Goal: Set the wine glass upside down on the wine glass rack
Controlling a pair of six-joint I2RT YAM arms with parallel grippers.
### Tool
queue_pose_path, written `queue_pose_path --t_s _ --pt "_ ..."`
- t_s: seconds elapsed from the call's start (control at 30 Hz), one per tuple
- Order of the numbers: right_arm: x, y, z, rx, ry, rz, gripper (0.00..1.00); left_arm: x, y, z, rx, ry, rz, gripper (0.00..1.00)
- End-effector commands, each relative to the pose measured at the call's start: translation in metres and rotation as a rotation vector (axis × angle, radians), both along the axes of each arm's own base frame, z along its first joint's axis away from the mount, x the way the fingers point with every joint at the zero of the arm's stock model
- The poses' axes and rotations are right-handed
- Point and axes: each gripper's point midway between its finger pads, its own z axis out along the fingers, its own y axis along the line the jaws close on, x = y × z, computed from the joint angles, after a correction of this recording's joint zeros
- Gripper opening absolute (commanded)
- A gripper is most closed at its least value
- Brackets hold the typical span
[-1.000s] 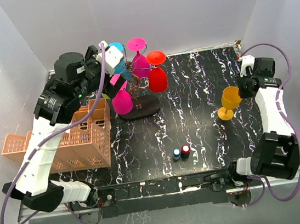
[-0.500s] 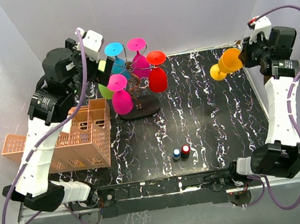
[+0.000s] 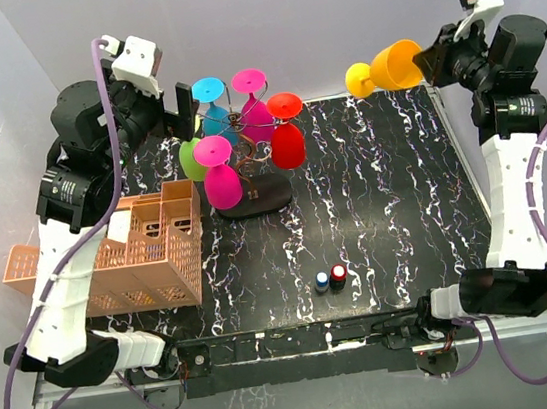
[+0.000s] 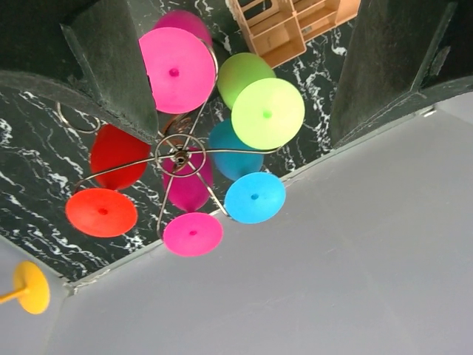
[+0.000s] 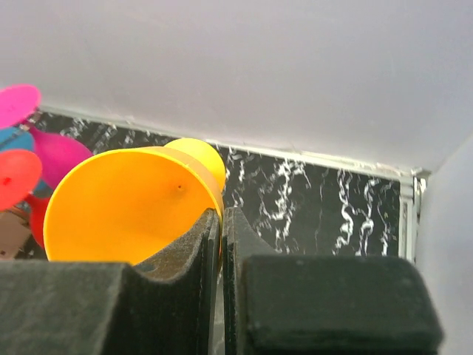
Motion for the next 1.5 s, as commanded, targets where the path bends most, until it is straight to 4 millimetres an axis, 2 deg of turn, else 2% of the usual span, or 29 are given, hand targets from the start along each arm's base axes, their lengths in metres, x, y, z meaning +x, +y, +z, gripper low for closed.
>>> queue_pose_path --t_s 0.0,0.2,0.3,0.43,0.67,1.0,1.17,1.47 --pt "-0.006 0.024 0.078 0.048 -0.213 0.082 0.08 -0.007 -0.017 0.025 -0.067 -0.055 -0.1 0.97" --pt "-0.016 0.059 0.108 0.118 -0.263 0.225 0.08 -0.009 -0.038 0.03 -0.136 -0.037 -0.197 0.96" --pt "-0.02 0.078 0.115 0.143 -0.267 0.292 0.08 -0.002 -0.054 0.023 -0.181 0.01 -0.244 0.95" --pt "-0.025 0.099 0.119 0.169 -0.266 0.375 0.08 0.001 -0.07 0.021 -0.242 0.05 -0.302 0.94" --pt "-0.037 0.13 0.113 0.199 -0.244 0.517 0.08 0.007 -0.092 0.007 -0.309 0.138 -0.372 0.94" --pt "-0.051 0.147 0.107 0.224 -0.225 0.63 0.08 0.01 -0.127 -0.001 -0.498 0.303 -0.496 0.9" --pt "-0.056 0.152 0.101 0.208 -0.228 0.673 0.08 0.017 -0.138 -0.012 -0.558 0.378 -0.506 0.8" --pt "-0.061 0.154 0.1 0.198 -0.233 0.696 0.08 0.022 -0.143 -0.031 -0.6 0.469 -0.48 0.57"
